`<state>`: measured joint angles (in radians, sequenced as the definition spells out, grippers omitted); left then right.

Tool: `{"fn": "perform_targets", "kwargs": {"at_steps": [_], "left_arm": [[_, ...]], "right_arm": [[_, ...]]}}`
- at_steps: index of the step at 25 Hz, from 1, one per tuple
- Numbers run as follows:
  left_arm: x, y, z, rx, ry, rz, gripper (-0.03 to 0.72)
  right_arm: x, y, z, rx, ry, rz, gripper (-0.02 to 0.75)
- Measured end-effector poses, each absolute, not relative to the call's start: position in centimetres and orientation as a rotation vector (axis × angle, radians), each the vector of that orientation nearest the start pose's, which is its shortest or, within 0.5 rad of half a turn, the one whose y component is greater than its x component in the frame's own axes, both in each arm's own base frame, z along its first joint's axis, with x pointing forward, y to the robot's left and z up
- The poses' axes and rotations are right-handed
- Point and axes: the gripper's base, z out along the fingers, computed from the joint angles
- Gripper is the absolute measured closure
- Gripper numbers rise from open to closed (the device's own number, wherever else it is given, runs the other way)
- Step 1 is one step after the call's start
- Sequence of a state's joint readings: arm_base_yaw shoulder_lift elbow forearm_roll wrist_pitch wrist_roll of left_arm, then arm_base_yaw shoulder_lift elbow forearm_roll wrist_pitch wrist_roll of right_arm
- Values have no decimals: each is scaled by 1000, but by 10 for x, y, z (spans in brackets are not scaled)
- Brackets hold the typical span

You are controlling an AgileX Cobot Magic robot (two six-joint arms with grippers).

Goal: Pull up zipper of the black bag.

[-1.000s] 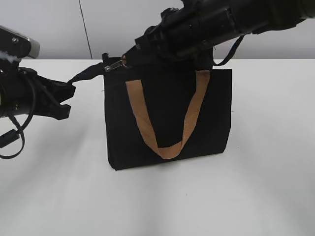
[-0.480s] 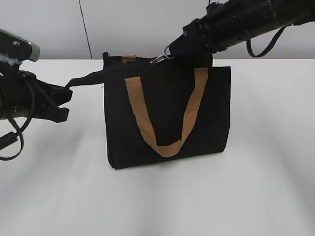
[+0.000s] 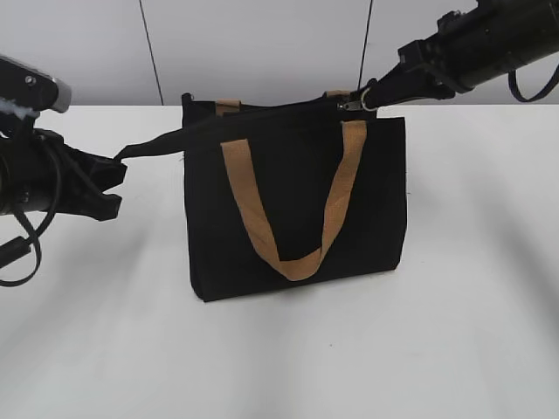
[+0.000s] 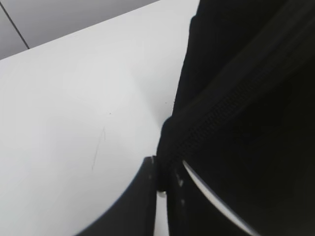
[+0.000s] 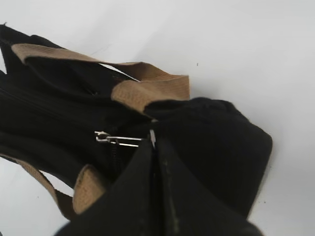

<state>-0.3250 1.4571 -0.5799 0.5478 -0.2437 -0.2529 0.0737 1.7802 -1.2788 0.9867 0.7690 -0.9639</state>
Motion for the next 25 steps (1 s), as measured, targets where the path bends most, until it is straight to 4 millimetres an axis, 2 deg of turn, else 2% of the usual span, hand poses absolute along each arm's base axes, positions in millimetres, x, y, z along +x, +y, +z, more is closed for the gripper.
{"fn": "perform_targets", "kwargs": {"at_steps": [8, 11, 14, 16, 17, 20, 25], "left_arm": [[256, -98, 196, 675, 2042, -175, 675], [257, -97, 196, 586, 2071, -207, 662], [256, -95, 197, 501, 2103, -236, 554], [253, -93, 203, 434, 2114, -258, 424], [251, -93, 206, 410, 2117, -267, 386], [241, -95, 218, 378, 2119, -278, 331], [221, -101, 229, 310, 2199, -304, 318]], "right_arm": [[374, 81, 252, -519, 2335, 755, 738], [372, 82, 252, -525, 2339, 783, 678], [370, 83, 256, -537, 2336, 796, 517], [366, 83, 264, -544, 2314, 789, 416], [364, 82, 270, -548, 2300, 785, 391], [357, 82, 286, -561, 2258, 766, 362], [348, 83, 299, -620, 2249, 705, 356]]}}
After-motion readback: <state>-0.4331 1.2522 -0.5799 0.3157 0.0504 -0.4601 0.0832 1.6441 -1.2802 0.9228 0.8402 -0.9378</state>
